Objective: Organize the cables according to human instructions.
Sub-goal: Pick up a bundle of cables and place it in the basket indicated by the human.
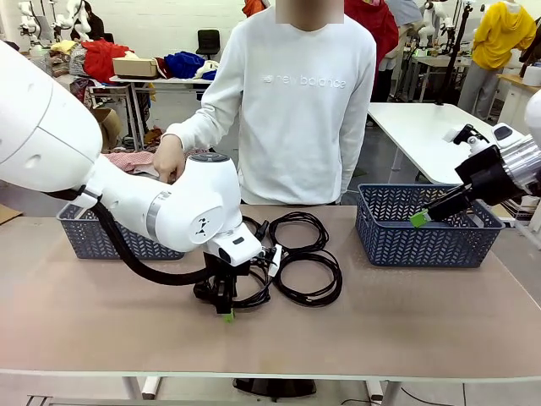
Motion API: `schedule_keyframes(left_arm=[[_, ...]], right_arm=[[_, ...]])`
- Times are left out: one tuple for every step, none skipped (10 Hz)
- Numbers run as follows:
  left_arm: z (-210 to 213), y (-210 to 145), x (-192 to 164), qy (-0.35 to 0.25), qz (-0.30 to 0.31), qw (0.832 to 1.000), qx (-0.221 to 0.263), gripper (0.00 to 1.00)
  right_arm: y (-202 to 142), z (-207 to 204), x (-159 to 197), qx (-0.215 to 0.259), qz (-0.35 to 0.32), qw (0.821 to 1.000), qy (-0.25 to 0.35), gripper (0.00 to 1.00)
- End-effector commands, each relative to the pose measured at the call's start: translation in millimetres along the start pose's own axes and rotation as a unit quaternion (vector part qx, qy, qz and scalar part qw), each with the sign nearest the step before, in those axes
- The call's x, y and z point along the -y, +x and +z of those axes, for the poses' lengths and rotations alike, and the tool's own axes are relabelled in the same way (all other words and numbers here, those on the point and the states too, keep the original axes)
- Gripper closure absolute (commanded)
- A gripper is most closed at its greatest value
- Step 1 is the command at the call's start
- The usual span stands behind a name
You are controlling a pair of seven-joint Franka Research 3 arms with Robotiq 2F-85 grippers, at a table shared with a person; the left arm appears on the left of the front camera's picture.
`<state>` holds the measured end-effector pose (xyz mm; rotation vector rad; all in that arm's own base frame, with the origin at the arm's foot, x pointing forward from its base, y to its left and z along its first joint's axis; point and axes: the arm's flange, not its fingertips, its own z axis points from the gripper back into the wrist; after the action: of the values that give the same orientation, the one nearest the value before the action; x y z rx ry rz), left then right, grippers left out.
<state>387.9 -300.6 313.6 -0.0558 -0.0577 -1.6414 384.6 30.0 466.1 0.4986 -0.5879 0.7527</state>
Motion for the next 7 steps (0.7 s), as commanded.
schedule_keyframes(left_arm=[[-1.1,1.8,-2.2,0.008,0.005,1.0,-0.009,0.52],[-1.2,1.6,-2.0,0.008,0.006,1.0,-0.009,0.65],[-1.1,1.3,-2.3,0.006,0.006,1.0,-0.008,0.69],[-0.1,1.2,-1.7,0.005,0.005,1.0,-0.007,0.82],[2.5,1.9,-0.2,0.007,0.004,1.0,-0.009,0.86],[7.9,2.6,2.5,0.009,0.003,1.0,-0.009,0.99],[14.8,2.5,5.7,0.011,0.005,1.0,-0.008,1.0]], right_arm=[[1.3,-0.1,3.7,0.012,0.01,1.0,0.008,0.0],[1.3,-0.1,3.7,0.012,0.01,1.0,0.008,0.0],[1.3,-0.1,3.7,0.012,0.01,1.0,0.008,0.0],[1.3,-0.1,3.7,0.012,0.01,1.0,0.008,0.0],[1.3,-0.1,3.7,0.012,0.01,1.0,0.008,0.0],[1.3,-0.1,3.7,0.012,0.01,1.0,0.008,0.0],[1.3,-0.1,3.7,0.012,0.01,1.0,0.008,0.0]])
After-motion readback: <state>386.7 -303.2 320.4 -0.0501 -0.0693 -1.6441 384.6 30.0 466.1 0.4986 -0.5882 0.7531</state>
